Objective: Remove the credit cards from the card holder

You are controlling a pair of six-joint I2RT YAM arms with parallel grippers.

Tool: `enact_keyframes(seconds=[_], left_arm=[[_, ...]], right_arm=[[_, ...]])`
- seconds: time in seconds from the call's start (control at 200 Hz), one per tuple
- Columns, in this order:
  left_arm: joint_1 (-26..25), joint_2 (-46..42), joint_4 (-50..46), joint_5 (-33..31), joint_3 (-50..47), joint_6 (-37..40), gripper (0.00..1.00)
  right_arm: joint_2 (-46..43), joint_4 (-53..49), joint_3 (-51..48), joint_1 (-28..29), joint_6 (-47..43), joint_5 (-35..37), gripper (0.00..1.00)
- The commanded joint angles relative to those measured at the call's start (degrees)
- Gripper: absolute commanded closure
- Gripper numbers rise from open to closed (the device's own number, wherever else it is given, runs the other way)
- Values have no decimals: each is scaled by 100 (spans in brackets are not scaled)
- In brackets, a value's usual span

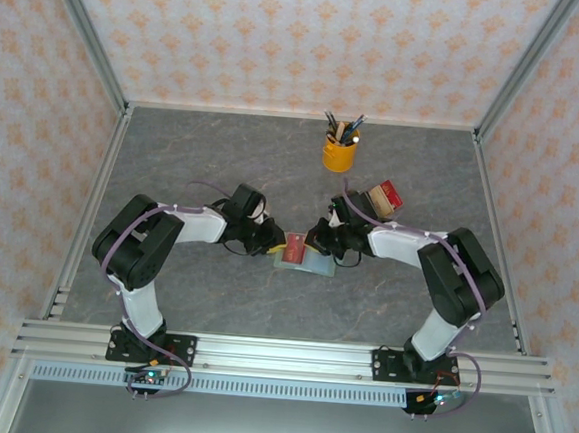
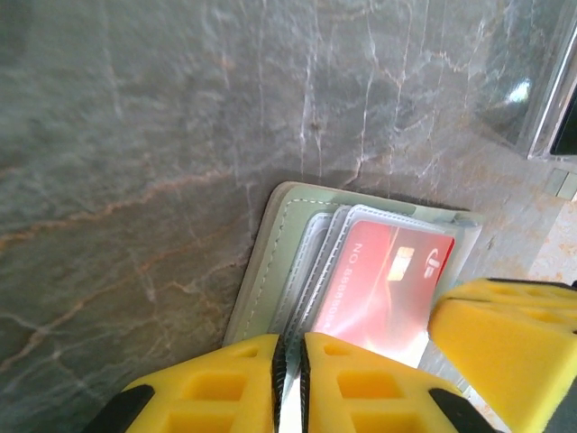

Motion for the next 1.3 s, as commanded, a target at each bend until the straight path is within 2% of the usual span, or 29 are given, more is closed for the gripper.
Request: enact_keyframes(seconds=[0.0,0.295,0.771,0.981,1.121,1.296], left_arm=[[-109,140,-623,-79,-114,108,84],[-243,184,-571,53,43,166,84],[-449,288,-684,103,365,379,92],[-430,426,-1460,-587,441,566,100],[-411,521,-1820,-1066,365,551,100],[-366,537,-1997,-1311,300,560,100]], right_arm=[[146,-149,16,-27,-122,17,84],[397,-182,51,-37,-186,0,77],[578,-3,22,-44,-165,-104,74],[342,171,-181,-184,-235,-260,70],[7,120,-342,-329,-552,-470,72],[-157,-257,-338,-406,-859,-430,77]])
